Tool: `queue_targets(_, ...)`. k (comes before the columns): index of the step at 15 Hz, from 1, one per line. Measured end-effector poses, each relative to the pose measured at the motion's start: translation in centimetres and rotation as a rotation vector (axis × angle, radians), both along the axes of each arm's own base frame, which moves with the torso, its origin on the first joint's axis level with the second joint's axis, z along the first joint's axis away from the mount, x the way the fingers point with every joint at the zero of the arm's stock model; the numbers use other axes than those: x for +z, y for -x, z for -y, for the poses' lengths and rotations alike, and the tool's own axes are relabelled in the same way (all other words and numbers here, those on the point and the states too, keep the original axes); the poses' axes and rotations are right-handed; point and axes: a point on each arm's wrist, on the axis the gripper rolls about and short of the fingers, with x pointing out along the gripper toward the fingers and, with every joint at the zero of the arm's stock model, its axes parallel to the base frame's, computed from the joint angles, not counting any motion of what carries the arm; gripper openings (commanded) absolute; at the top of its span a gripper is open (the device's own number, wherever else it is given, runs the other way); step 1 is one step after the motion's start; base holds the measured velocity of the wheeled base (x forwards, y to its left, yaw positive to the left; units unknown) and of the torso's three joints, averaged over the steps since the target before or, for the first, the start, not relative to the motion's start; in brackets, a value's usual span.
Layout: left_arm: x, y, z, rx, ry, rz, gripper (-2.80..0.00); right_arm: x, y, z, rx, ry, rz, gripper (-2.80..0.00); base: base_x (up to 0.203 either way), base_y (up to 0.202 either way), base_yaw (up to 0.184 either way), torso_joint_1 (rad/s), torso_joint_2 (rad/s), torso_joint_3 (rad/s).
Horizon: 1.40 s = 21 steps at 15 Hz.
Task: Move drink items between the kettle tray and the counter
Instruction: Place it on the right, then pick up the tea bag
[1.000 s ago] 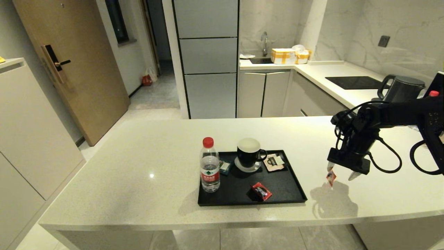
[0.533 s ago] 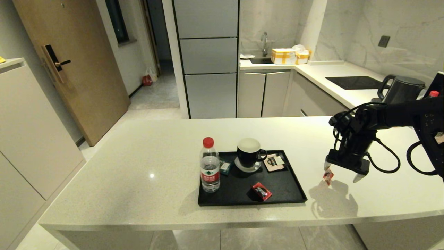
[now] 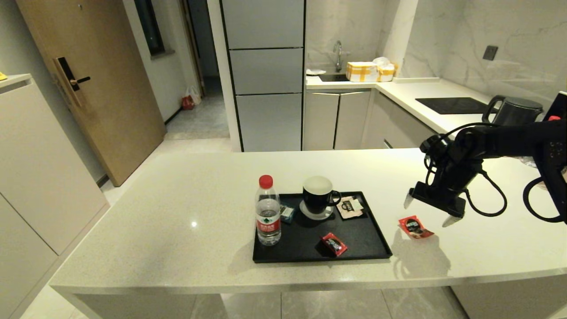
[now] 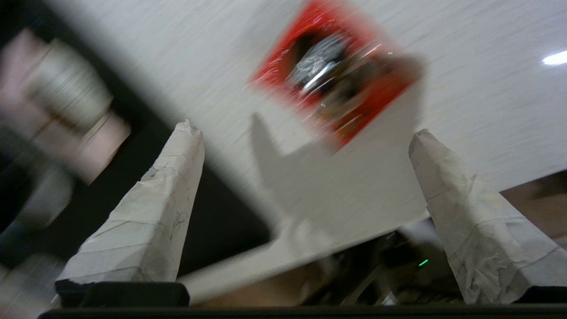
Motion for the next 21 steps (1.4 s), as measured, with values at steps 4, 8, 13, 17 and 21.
queue_targets(4,0.0,0.0,0.0,0.000,-0.001,0.000,-2.80,1.8,-0.7,-0.3,-0.058,-0.002,0.105,0.00,0.000,0.000,0.000,0.000,0.00,0.000)
queue_targets(8,0.0,0.0,0.0,0.000,-0.001,0.000,-2.80,2.6,0.9,-1.6,0.007,0.009,0.095,-2.80,0.000,0.000,0.000,0.000,0.00,0.000)
queue_targets(13,0.0,0.0,0.0,0.000,0.000,0.000,-2.80,4.9,5.2,-8.1,0.363,0.010,0.142,-2.80,0.000,0.000,0.000,0.000,0.00,0.000)
queue_targets(17,0.0,0.0,0.0,0.000,0.000,0.000,-2.80,4.6,8.0,-13.6,0.598,0.054,0.159,-2.80,0.000,0.000,0.000,0.000,0.00,0.000)
queue_targets(21,0.0,0.0,0.0,0.000,-0.001,0.000,-2.80,1.2,9.1,-17.6,0.678,0.202,0.134,-2.80,0.000,0.000,0.000,0.000,0.00,0.000)
